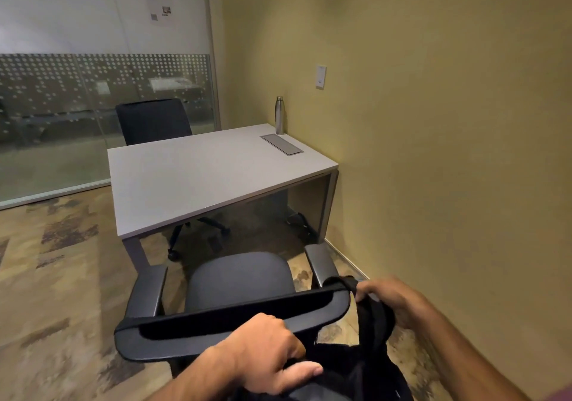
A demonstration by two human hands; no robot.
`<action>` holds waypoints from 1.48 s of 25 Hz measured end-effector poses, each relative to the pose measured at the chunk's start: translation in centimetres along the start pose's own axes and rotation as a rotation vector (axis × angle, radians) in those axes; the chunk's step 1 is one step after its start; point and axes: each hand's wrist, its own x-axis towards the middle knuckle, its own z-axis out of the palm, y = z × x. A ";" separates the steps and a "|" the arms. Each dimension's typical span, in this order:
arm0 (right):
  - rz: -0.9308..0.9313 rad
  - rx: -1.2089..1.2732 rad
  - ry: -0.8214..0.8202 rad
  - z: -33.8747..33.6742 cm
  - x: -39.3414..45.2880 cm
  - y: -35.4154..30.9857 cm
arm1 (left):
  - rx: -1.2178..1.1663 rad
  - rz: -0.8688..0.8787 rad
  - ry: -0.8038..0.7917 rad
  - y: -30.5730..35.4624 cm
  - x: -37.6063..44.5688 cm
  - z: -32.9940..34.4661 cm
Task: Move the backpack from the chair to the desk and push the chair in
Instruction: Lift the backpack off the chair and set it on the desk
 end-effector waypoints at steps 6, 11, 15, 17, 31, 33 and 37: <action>-0.008 -0.002 -0.018 -4.1 0.4 1.1 | -0.040 0.074 -0.052 2.8 5.8 0.9; -0.273 -0.267 0.218 -5.6 1.7 -1.4 | -0.181 0.073 -0.059 4.3 10.8 1.5; -0.396 -0.525 0.284 -7.6 1.0 -4.1 | -0.582 -0.112 0.324 3.8 17.1 0.7; -0.441 -0.571 0.294 -9.5 0.7 -5.1 | -0.811 -0.258 0.403 3.0 20.3 -0.5; -0.703 -0.272 0.304 -21.1 7.1 -8.7 | -1.472 -0.142 0.330 4.2 36.5 -1.5; -0.673 -0.095 0.307 -21.3 8.1 -8.5 | -1.512 -0.133 0.396 4.2 37.8 -1.3; -0.648 0.195 0.436 -24.3 8.5 -3.6 | -1.521 -0.205 0.552 2.5 39.5 -1.5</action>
